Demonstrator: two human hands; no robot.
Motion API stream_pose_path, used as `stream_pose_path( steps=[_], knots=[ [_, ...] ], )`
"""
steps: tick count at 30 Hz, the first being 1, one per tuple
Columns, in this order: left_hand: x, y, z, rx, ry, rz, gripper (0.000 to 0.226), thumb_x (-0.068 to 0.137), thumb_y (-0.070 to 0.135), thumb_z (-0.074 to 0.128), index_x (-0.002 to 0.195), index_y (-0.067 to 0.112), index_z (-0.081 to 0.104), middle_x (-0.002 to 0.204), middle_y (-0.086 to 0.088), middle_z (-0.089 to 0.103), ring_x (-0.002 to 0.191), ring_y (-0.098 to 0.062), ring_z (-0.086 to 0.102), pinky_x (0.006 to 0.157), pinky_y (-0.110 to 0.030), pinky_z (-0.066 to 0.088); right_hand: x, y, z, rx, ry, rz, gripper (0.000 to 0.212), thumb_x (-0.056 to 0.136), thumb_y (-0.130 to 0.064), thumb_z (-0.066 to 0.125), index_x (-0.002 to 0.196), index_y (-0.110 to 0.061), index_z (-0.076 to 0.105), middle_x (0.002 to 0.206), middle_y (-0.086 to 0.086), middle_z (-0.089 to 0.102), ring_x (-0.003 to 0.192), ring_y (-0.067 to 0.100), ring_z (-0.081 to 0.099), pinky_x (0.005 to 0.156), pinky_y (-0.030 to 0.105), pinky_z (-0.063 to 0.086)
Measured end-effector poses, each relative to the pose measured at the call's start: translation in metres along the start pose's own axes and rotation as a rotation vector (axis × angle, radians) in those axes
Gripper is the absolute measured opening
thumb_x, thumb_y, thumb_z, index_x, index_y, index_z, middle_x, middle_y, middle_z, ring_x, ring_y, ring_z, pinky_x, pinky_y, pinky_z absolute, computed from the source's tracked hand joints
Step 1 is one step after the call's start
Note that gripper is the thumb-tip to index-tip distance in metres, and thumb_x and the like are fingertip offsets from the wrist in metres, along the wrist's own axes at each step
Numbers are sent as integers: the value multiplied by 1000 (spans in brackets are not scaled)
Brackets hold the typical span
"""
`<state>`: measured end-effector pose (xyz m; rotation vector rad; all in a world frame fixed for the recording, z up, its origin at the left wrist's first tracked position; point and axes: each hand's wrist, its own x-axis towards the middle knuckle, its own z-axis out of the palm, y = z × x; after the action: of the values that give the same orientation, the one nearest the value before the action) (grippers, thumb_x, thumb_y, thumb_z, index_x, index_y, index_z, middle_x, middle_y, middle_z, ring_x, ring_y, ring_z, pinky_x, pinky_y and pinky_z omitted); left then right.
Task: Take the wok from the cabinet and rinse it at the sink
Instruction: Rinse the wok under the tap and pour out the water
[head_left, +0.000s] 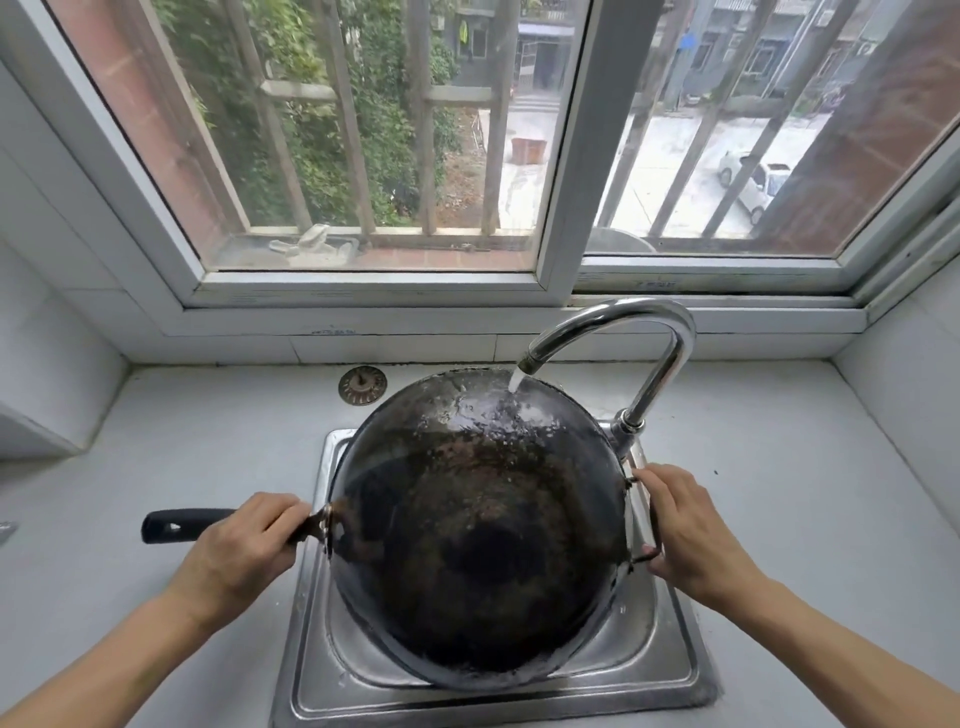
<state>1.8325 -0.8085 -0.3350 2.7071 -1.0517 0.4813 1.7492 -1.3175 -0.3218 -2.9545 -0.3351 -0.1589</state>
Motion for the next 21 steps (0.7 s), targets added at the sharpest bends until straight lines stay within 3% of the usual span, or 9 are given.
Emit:
stream_pose_path(
  steps=[5, 11, 21],
  knots=[
    [1, 3, 3, 16, 0, -41, 25, 80, 9, 44, 95, 5, 64, 91, -6, 63, 78, -26, 61, 56, -37, 58, 0, -2, 0, 16, -1, 15, 107, 35, -5, 84, 132, -6, 38, 127, 12, 43, 114, 32, 44, 91, 39, 47],
    [-4, 3, 6, -3, -13, -113, 27, 79, 13, 40, 94, 7, 62, 89, -6, 63, 79, -25, 60, 50, -39, 56, 10, -6, -2, 14, 27, 12, 105, 36, -2, 80, 134, -3, 41, 130, 13, 43, 113, 32, 45, 96, 31, 35],
    [13, 9, 7, -22, -108, -146, 27, 77, 17, 41, 92, 8, 61, 90, -5, 62, 79, -28, 61, 46, -37, 54, 1, 4, 0, -16, 3, 50, 109, 37, -11, 87, 134, -3, 39, 129, 14, 44, 113, 34, 48, 92, 36, 41]
  ],
)
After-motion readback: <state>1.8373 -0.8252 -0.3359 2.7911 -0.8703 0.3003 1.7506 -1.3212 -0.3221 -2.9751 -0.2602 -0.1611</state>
